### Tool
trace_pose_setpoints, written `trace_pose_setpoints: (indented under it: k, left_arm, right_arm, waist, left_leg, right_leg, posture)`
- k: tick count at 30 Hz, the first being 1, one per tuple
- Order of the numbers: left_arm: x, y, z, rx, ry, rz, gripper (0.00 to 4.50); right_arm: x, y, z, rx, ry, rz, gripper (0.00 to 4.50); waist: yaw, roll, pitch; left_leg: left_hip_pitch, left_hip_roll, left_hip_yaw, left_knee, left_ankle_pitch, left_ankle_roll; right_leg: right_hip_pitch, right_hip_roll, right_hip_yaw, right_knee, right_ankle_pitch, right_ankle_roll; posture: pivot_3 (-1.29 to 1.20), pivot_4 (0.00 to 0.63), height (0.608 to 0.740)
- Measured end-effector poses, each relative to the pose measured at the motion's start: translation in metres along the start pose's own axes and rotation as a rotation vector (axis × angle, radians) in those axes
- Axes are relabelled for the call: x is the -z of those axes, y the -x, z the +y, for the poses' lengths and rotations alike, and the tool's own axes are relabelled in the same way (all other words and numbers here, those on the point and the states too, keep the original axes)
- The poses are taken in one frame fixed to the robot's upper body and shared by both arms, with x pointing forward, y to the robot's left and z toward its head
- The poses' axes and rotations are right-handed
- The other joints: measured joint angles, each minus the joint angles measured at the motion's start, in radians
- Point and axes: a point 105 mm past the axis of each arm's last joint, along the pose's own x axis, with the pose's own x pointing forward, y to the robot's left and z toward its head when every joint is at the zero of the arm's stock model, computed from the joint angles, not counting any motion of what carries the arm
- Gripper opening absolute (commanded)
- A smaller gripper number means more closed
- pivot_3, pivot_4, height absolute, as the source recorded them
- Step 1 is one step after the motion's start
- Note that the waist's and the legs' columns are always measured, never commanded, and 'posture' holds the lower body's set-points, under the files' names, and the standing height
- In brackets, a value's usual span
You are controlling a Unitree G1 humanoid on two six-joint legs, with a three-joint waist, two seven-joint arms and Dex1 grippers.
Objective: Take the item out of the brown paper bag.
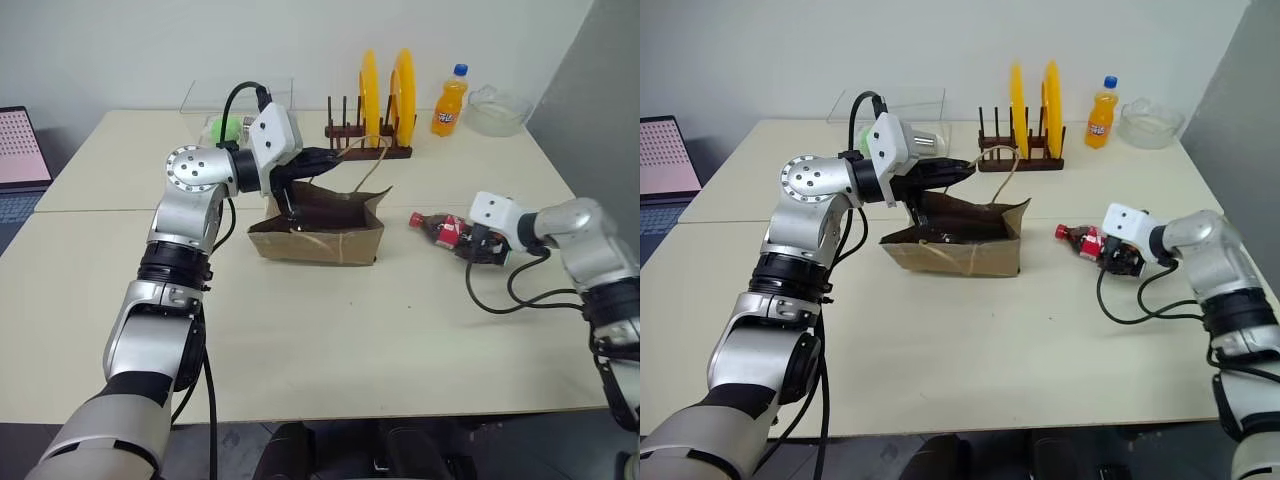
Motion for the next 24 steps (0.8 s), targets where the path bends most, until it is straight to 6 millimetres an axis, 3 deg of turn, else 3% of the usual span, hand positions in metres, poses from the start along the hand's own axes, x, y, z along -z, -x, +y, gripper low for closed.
trace_pose_setpoints:
  k: [4, 8, 12, 14, 16, 20, 24]
  left_arm:
    - [0.001, 0.000, -0.001, 0.000, 0.037, 0.001, 0.00]
    - [0.003, 0.002, 0.001, -0.005, 0.053, 0.010, 0.00]
    - [0.005, 0.002, 0.005, -0.018, 0.074, 0.021, 0.00]
    - [0.009, 0.003, 0.006, -0.025, 0.093, 0.031, 0.00]
    - [0.016, 0.005, 0.008, -0.038, 0.116, 0.047, 0.00]
    - [0.019, 0.007, 0.014, -0.057, 0.092, 0.065, 0.00]
    - [0.026, 0.014, 0.019, -0.075, 0.086, 0.097, 0.93]
  right_arm:
    - [-0.030, 0.032, 0.003, 0.030, 0.022, -0.137, 4.48]
    - [-0.069, 0.062, 0.023, 0.044, 0.011, -0.366, 4.48]
    - [-0.115, 0.073, 0.062, 0.008, -0.091, -0.655, 4.48]
    - [-0.128, 0.075, 0.080, -0.008, -0.127, -0.726, 4.48]
    - [-0.139, 0.075, 0.091, 0.010, -0.157, -0.766, 4.48]
    - [-0.150, 0.071, 0.094, 0.134, -0.290, -0.831, 4.48]
    - [-0.140, 0.058, 0.103, 0.181, -0.379, -0.775, 4.50]
  waist:
    - [0.001, 0.000, 0.000]
    - [-0.001, 0.000, 0.000]
    - [0.000, 0.000, 0.000]
    - [0.001, 0.000, 0.000]
    - [0.001, 0.000, 0.000]
    - [0.002, -0.001, 0.000]
    - [0.002, -0.001, 0.000]
  left_leg:
    - [0.001, 0.000, -0.001, 0.000, 0.000, 0.000]
    - [0.001, 0.000, -0.002, 0.000, 0.000, 0.000]
    - [0.002, 0.000, -0.003, 0.000, 0.000, 0.000]
    - [0.001, 0.000, -0.002, 0.000, 0.000, 0.000]
    - [0.001, 0.000, -0.002, 0.001, 0.000, 0.000]
    - [0.001, 0.000, -0.003, 0.001, 0.000, 0.000]
    - [0.001, 0.000, -0.002, 0.000, 0.000, 0.000]
  right_leg:
    - [0.001, 0.000, -0.001, 0.000, 0.000, 0.000]
    - [0.001, 0.000, -0.001, 0.000, 0.000, 0.000]
    - [0.002, 0.000, -0.002, 0.001, 0.000, 0.000]
    - [0.002, 0.000, -0.001, 0.001, 0.000, 0.000]
    - [0.002, 0.000, -0.001, 0.000, 0.000, 0.001]
    - [0.002, 0.000, -0.002, 0.001, 0.000, 0.000]
    - [0.002, 0.000, -0.001, 0.000, 0.000, 0.000]
  posture:
    - [0.00, 0.150, 0.740]
    - [0.00, 0.150, 0.740]
    - [0.00, 0.150, 0.740]
    - [0.00, 0.150, 0.740]
    - [0.00, 0.150, 0.740]
    - [0.00, 0.150, 0.740]
    - [0.00, 0.150, 0.740]
